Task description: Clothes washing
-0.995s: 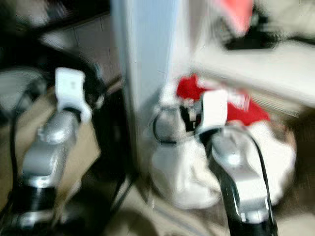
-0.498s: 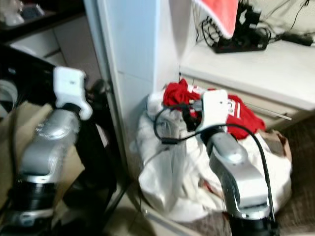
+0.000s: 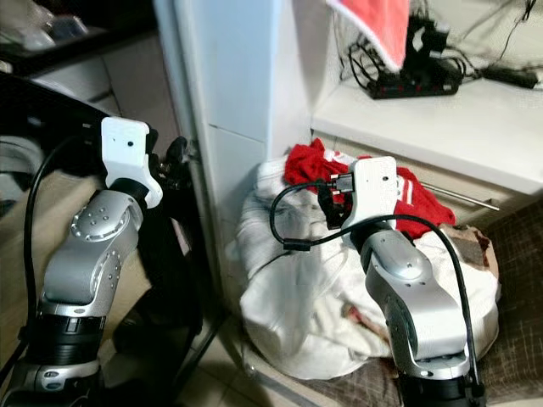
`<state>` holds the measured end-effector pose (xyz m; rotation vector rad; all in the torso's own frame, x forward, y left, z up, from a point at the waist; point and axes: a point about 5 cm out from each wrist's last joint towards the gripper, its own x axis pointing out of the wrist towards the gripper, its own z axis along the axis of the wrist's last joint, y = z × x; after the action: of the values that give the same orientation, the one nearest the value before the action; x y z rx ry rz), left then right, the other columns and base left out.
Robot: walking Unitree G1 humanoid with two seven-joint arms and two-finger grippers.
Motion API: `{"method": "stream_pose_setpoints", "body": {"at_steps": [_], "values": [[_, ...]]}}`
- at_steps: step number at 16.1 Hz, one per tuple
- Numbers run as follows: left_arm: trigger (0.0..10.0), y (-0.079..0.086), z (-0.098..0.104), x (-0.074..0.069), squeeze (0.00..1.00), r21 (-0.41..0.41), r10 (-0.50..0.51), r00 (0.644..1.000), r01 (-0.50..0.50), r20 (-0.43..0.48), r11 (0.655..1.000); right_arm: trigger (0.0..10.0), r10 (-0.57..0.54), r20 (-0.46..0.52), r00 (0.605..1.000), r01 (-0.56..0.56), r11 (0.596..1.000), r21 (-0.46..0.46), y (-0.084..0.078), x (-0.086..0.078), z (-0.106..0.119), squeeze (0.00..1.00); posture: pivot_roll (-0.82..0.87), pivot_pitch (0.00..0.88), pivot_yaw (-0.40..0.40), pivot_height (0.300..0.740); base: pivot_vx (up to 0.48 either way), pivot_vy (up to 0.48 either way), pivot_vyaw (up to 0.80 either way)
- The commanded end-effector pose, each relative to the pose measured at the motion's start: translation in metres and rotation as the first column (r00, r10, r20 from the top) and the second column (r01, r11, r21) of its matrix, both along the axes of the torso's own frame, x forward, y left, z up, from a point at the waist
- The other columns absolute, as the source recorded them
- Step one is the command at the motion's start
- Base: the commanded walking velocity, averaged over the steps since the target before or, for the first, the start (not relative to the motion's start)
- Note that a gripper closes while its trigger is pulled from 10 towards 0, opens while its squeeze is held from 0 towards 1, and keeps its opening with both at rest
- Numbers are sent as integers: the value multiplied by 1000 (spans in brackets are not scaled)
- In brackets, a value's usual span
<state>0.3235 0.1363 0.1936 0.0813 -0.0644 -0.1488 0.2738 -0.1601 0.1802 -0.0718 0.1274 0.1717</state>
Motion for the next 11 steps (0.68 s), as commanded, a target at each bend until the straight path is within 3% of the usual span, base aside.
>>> {"method": "stream_pose_setpoints", "body": {"at_steps": [1, 5, 8, 11], "values": [[10000, 3, 0, -1, 0, 7, 10, 1000, -10, 3, 1000, 10000, 7, 13, 1000, -6, 1000, -14, 1, -1, 3, 0, -115, 0, 2, 740, 0, 319, 0], [10000, 1, 1, -1, 0, 0, 4, 1000, -4, 6, 1000, 10000, 5, 33, 999, -5, 1000, -15, 1, -1, 5, 0, -114, 0, 3, 740, 0, 275, 0], [10000, -3, 5, -1, 0, 65, -7, 999, 5, 34, 998, 10000, -8, 44, 999, 8, 1000, -6, -2, 0, 7, 0, -116, 0, 2, 740, 0, 0, 0], [10000, -6, 4, -1, 0, 59, -6, 1000, 4, 28, 998, 10000, -16, 52, 999, 16, 1000, -10, -4, 1, 9, 0, -116, 0, 2, 740, 0, -480, 0]]}}
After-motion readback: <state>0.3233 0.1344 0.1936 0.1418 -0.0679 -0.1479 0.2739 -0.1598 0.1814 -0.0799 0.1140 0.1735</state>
